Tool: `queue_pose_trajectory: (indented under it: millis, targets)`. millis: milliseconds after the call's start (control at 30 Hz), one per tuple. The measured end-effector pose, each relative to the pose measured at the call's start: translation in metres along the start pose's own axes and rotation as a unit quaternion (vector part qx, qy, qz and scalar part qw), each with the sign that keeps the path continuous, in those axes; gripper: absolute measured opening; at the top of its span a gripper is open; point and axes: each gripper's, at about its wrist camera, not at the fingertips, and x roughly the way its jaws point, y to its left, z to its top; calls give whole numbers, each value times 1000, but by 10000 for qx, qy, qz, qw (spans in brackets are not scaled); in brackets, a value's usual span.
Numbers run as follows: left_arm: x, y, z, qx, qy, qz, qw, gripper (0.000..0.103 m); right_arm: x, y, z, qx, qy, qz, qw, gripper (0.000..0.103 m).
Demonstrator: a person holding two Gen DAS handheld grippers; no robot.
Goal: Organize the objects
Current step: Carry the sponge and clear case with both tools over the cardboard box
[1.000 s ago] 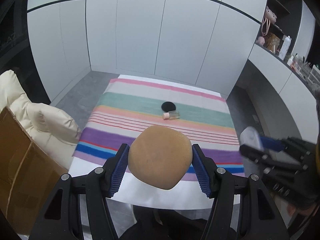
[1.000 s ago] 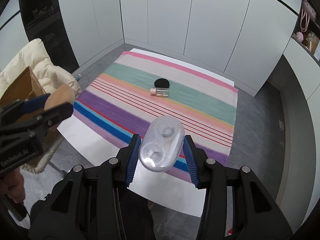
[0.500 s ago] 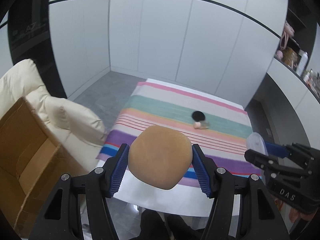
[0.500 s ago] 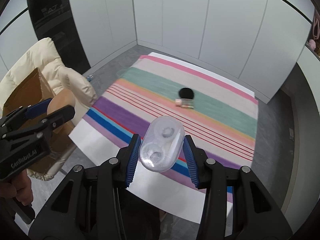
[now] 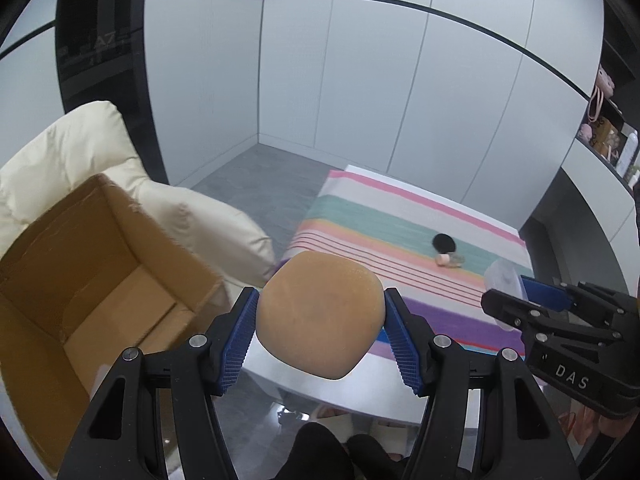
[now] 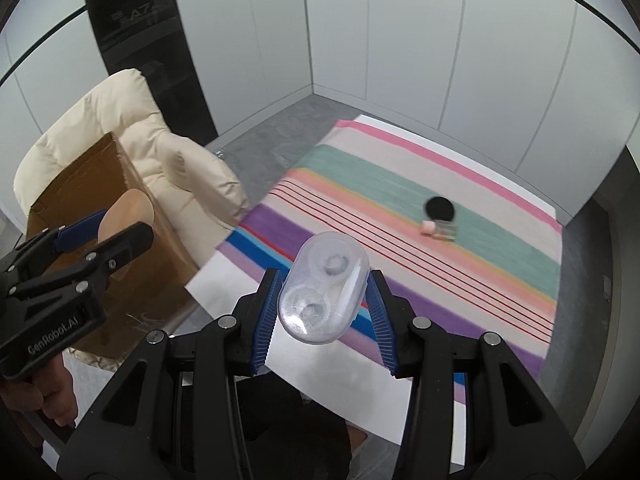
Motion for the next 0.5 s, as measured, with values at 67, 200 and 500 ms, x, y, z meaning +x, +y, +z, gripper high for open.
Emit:
queue_pose_trajectory:
  millis: [67,200,500]
  targets:
    - [-3,10,-2,-41,-15,83,10000,64,2,11,3,-62,-18,83,9999,46]
    - [-10,30,-6,-179,-39,181,9997,64,5,34,9,-216,-45,214,9995,46]
    - [-22,80,-15,-503,-95,504,9974,64,8,94,18,-673,-173,538,9961,46]
